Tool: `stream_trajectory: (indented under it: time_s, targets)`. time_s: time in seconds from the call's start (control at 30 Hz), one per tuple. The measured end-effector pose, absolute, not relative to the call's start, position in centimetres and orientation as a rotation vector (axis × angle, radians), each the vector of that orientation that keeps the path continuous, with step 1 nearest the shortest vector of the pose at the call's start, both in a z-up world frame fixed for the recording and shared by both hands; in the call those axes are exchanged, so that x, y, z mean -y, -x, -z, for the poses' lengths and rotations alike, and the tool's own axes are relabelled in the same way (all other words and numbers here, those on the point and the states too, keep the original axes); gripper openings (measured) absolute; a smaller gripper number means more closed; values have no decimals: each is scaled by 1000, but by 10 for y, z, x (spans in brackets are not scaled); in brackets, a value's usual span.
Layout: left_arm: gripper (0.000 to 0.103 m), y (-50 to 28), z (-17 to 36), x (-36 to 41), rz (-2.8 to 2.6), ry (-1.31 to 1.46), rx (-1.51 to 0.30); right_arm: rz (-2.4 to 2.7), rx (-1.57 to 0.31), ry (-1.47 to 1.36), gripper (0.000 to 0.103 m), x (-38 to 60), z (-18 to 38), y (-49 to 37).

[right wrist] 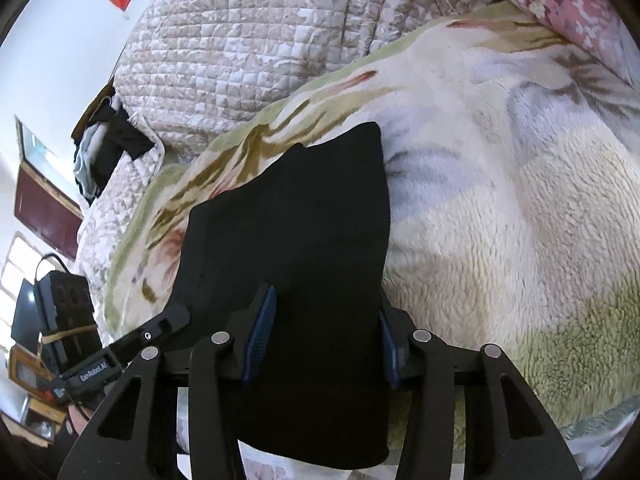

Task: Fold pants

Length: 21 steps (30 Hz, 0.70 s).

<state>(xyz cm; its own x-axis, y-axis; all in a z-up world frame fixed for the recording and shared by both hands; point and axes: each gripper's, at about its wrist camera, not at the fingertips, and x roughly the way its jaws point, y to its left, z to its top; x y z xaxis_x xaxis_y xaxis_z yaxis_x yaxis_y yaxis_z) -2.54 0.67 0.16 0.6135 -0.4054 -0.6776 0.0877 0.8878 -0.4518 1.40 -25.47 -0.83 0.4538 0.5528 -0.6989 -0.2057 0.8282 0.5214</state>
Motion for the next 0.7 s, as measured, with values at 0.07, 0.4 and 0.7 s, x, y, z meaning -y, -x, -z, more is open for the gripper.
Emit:
stream_trajectory:
  time_s: [0.07, 0.4, 0.7]
  targets:
    - [63, 21, 1, -9, 288, 411, -874, -474, -998, -400, 42, 256, 12, -20]
    - [46, 18, -4, -6, 241, 369, -861, -474, -969, -386, 26, 253, 7, -21]
    - [37, 16, -11, 4, 219, 300, -847, -449, -988, -371, 26, 248, 10, -26]
